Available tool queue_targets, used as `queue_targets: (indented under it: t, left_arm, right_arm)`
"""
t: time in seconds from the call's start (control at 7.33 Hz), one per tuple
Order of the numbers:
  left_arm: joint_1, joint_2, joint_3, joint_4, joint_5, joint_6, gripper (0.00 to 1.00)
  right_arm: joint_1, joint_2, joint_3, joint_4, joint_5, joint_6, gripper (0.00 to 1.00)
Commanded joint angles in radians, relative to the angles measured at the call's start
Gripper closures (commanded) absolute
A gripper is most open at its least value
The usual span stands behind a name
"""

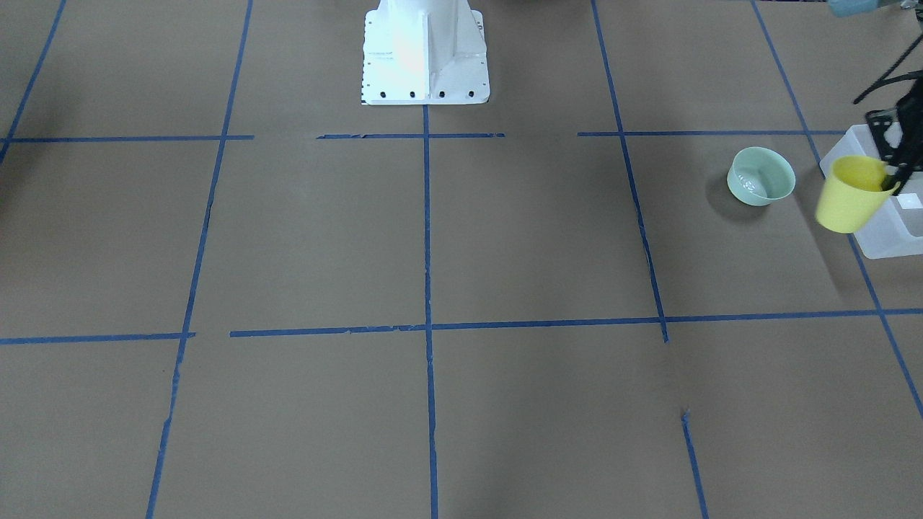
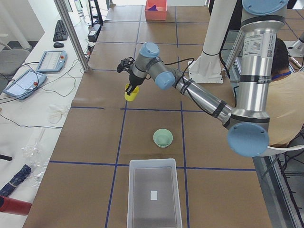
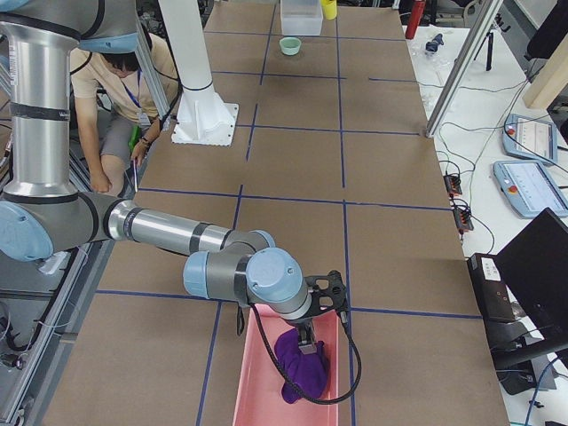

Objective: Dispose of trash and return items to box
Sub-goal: 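Grasp the yellow cup with the left gripper and lift it away, then lower the yellow cup into the clear bin and open the left gripper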

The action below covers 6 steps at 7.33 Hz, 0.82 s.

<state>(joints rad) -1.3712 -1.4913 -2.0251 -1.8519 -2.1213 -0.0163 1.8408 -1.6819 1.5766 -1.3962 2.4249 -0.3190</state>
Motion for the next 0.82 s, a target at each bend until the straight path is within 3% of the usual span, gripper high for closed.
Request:
queue_targets:
  t: [0.0, 0.14, 0.27, 0.55, 0.68]
  left_arm:
    - [-0.303, 0.032, 0.249, -0.004, -0.113, 0.520, 1.00]
    - [-0.333, 0.048, 0.322, -0.039, -0.115, 0.577, 1.00]
    - [-0.333, 0.104, 0.342, -0.137, -0.115, 0.506, 1.00]
    - [-0.283, 0.199, 0.412, -0.423, -0.175, 0.186, 1.00]
    - [-0.232, 0.213, 0.454, -0.473, -0.230, 0.177, 1.00]
  right_arm:
    - [-0.002, -0.001, 0.002, 0.000, 0.000, 0.000, 0.00]
    - [-0.002, -0.001, 0.002, 0.000, 0.000, 0.000, 0.00]
    - [-0.002, -0.001, 0.002, 0.002, 0.000, -0.003, 0.00]
    - [-0.002, -0.001, 0.002, 0.002, -0.001, -0.009, 0.00]
    - [-0.002, -0.004, 0.000, 0.002, -0.001, -0.014, 0.00]
